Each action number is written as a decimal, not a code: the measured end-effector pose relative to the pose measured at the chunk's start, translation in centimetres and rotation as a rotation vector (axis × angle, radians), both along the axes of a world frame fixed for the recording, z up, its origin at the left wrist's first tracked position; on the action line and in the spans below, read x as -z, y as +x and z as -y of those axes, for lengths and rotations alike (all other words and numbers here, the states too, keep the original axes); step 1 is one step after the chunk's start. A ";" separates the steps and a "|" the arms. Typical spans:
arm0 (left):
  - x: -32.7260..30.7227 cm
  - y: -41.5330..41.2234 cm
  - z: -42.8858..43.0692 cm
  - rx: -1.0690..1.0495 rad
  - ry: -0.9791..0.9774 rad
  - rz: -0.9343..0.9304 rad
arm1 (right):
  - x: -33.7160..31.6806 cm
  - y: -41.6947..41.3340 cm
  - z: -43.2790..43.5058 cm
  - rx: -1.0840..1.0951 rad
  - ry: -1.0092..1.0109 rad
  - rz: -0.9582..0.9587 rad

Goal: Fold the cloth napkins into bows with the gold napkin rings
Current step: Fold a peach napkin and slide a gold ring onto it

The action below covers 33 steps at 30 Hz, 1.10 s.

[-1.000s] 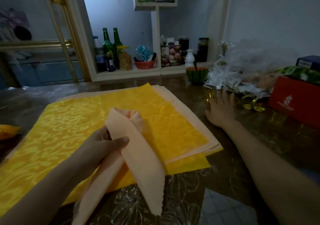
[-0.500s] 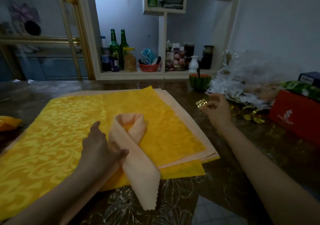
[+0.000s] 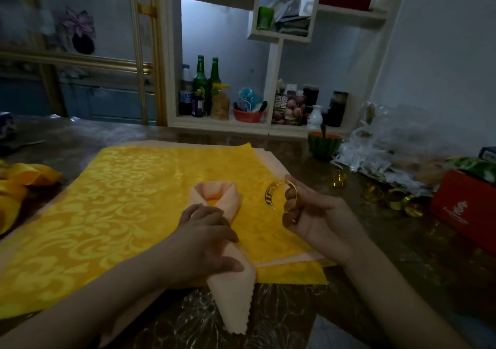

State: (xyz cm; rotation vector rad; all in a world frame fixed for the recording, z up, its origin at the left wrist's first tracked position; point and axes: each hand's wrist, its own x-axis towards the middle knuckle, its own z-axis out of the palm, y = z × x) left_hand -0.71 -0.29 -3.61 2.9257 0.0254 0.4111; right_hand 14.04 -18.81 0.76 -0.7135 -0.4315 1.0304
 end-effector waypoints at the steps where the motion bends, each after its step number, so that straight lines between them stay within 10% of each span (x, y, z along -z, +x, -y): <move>1: -0.2 0.0 0.4 0.017 0.007 -0.025 | 0.0 0.0 -0.1 0.012 -0.001 -0.010; 8: -0.1 -0.2 0.6 0.025 0.116 -0.008 | -0.2 -1.9 -0.3 0.153 -0.211 0.303; 14: 1.1 0.5 0.4 -0.104 -0.282 0.353 | 0.9 -4.9 -1.1 0.253 -0.365 0.844; 27: 1.2 0.7 -0.1 0.051 -0.873 0.240 | 3.0 -6.1 -2.3 0.339 -0.667 1.528; 33: 1.6 0.8 0.1 0.035 -0.851 0.300 | 4.0 -5.8 -2.9 0.317 -0.557 1.144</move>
